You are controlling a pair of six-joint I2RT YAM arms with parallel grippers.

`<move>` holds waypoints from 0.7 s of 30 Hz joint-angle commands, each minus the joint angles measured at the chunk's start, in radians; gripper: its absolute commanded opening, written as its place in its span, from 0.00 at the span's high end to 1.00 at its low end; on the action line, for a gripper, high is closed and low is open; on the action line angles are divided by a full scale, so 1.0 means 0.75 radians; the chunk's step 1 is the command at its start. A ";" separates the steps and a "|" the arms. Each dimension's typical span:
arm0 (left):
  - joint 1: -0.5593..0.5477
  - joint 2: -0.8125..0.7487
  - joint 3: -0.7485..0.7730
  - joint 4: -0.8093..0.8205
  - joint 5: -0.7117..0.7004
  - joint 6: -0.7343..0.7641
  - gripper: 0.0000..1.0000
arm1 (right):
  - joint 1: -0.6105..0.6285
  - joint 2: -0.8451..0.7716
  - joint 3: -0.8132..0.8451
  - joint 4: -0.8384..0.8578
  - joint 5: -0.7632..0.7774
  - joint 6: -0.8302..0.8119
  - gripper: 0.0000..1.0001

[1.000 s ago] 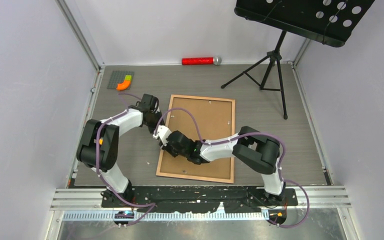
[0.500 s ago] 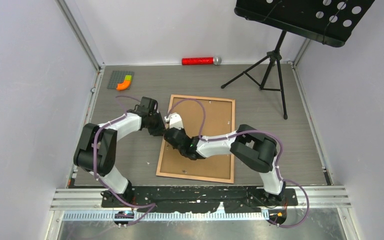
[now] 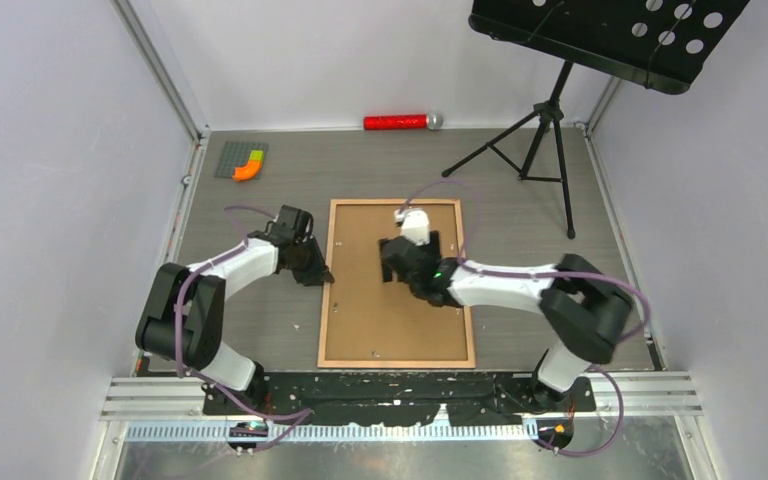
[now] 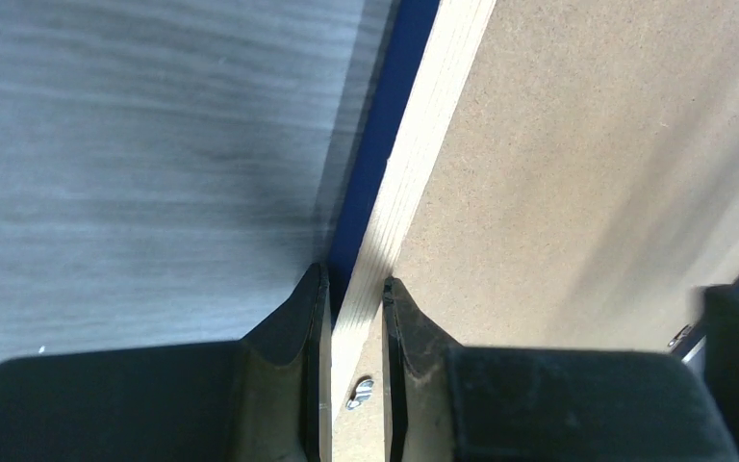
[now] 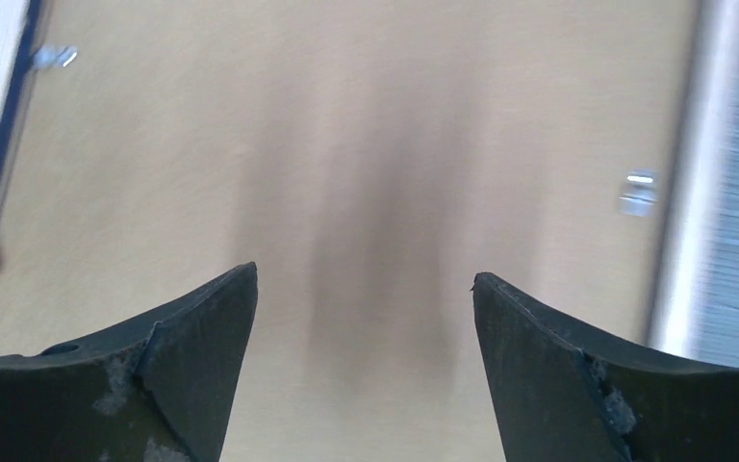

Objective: Take the photo out of the frame

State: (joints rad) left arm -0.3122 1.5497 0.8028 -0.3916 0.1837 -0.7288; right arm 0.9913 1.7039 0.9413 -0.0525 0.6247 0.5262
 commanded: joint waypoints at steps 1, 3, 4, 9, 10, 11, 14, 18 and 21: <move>0.006 -0.045 -0.123 -0.225 -0.123 -0.097 1.00 | -0.151 -0.292 -0.144 -0.024 0.008 0.003 0.12; 0.010 -0.071 -0.144 -0.222 -0.135 -0.120 1.00 | -0.211 -0.354 -0.219 -0.034 -0.012 -0.015 0.11; 0.011 -0.081 -0.155 -0.225 -0.140 -0.141 1.00 | -0.249 -0.367 -0.259 -0.038 -0.025 -0.023 0.11; 0.030 -0.147 -0.243 -0.175 -0.137 -0.251 1.00 | -0.369 -0.375 -0.347 -0.104 -0.161 -0.001 0.13; 0.033 -0.163 -0.256 -0.156 -0.129 -0.259 1.00 | -0.383 -0.371 -0.363 -0.102 -0.190 0.001 0.13; 0.034 -0.169 -0.257 -0.154 -0.125 -0.261 1.00 | -0.389 -0.356 -0.369 -0.099 -0.197 0.001 0.15; 0.034 -0.164 -0.228 -0.175 -0.123 -0.257 1.00 | -0.404 -0.300 -0.375 -0.099 -0.176 0.018 0.19; 0.034 -0.155 -0.220 -0.170 -0.104 -0.250 1.00 | -0.446 -0.223 -0.362 -0.079 -0.213 0.001 0.43; 0.034 -0.165 -0.224 -0.179 -0.082 -0.247 1.00 | -0.459 -0.197 -0.336 -0.025 -0.241 -0.062 0.69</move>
State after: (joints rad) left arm -0.2924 1.4059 0.6689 -0.3775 0.1242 -0.8810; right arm 0.6712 1.5024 0.6762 -0.0723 0.4679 0.5289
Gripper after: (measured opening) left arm 0.153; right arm 0.415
